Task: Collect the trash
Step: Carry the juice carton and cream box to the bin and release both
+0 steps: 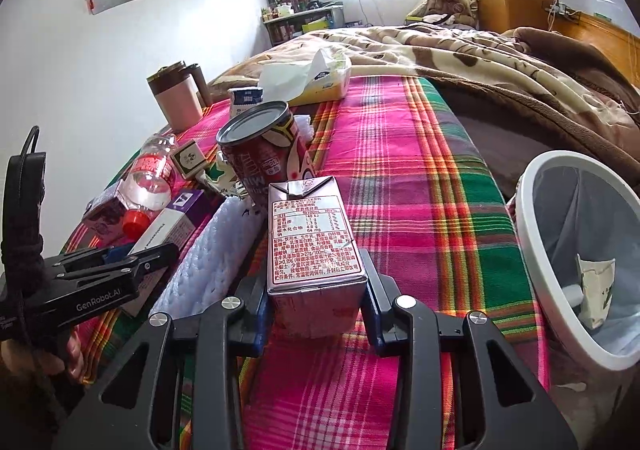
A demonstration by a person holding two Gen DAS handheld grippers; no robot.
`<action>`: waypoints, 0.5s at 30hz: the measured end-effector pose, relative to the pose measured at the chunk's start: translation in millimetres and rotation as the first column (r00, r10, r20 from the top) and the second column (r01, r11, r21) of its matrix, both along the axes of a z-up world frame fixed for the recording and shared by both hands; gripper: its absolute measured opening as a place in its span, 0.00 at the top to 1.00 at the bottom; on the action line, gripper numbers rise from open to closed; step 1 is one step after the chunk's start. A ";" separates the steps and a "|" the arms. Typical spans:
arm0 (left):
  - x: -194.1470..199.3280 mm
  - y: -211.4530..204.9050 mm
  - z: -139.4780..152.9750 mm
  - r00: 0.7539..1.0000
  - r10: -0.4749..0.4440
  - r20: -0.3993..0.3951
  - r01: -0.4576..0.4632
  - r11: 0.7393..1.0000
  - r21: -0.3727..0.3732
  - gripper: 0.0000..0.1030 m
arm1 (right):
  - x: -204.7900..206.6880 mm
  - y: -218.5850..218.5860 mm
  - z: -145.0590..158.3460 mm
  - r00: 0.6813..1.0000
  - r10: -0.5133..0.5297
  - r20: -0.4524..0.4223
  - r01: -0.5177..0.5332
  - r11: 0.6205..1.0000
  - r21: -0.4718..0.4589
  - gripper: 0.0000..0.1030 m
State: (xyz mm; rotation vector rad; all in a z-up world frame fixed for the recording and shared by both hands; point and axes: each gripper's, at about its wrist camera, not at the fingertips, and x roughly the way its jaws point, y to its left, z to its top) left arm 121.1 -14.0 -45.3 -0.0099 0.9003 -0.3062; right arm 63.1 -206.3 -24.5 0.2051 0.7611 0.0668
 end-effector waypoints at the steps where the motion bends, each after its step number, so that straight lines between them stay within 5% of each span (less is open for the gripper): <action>1: -1.8 0.6 0.9 1.000 0.004 0.003 -0.004 1.000 -0.006 0.63 | -1.3 -1.0 1.2 1.000 -0.002 0.005 0.002 1.000 0.000 0.63; 15: -38.7 -18.7 40.7 0.994 -0.057 0.095 0.065 0.995 -0.077 0.63 | -30.1 -28.8 25.2 0.996 -0.044 0.077 0.043 0.999 0.013 0.63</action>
